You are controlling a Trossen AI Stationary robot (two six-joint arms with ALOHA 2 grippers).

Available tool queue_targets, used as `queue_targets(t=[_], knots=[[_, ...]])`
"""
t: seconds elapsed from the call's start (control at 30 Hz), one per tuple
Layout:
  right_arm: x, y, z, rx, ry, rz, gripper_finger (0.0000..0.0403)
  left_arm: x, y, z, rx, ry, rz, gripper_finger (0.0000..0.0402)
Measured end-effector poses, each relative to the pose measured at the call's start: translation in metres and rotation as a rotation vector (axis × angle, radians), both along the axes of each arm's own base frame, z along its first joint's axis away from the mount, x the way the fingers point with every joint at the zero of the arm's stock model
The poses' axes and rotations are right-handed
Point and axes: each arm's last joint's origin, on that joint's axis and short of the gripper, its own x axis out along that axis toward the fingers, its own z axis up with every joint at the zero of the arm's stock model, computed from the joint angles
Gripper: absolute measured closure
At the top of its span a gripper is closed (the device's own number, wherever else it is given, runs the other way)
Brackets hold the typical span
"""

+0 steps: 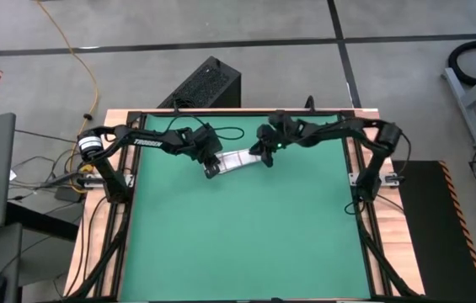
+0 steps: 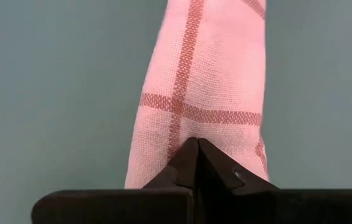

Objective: Roll towel into tight, uniform cylinder
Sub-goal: Roll the white towel

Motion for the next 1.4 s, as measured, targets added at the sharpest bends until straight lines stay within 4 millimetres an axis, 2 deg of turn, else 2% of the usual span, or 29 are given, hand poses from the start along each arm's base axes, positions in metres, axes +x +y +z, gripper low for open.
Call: queue_targets(t=[0.17,0.3,0.47,0.57,0.7,0.8,1.03,1.23,1.4], knots=[[-0.001,-0.013,-0.029,0.031,0.079,-0.075,0.0317,0.000,0.000,0.000,0.005,0.006,-0.019,0.0401],[-0.004,-0.019,-0.044,0.116,0.116,-0.109,0.0317,-0.001,-0.001,-0.001,0.016,0.016,-0.045,0.0401],[-0.005,-0.016,-0.041,0.132,0.144,-0.142,0.0317,0.002,-0.007,-0.001,0.096,0.026,-0.179,0.0401],[-0.008,-0.014,-0.038,0.195,0.173,-0.196,0.0317,0.004,-0.008,0.000,0.105,0.006,-0.174,0.0401],[-0.005,-0.001,-0.029,0.252,0.191,-0.263,0.0317,0.006,-0.005,0.001,0.077,-0.038,-0.129,0.0402],[0.001,0.013,-0.025,0.220,0.221,-0.311,0.0317,0.006,-0.008,0.000,0.106,-0.018,-0.201,0.0401],[0.010,0.054,-0.034,0.156,0.301,-0.359,0.0317,0.005,-0.015,0.000,0.104,0.009,-0.286,0.0401],[-0.010,0.079,-0.059,0.237,0.212,-0.413,0.0317,0.009,-0.020,-0.003,0.031,-0.100,-0.245,0.0402],[-0.027,0.090,-0.071,0.242,0.102,-0.473,0.0317,0.004,-0.035,-0.020,0.034,-0.242,-0.160,0.0402]])
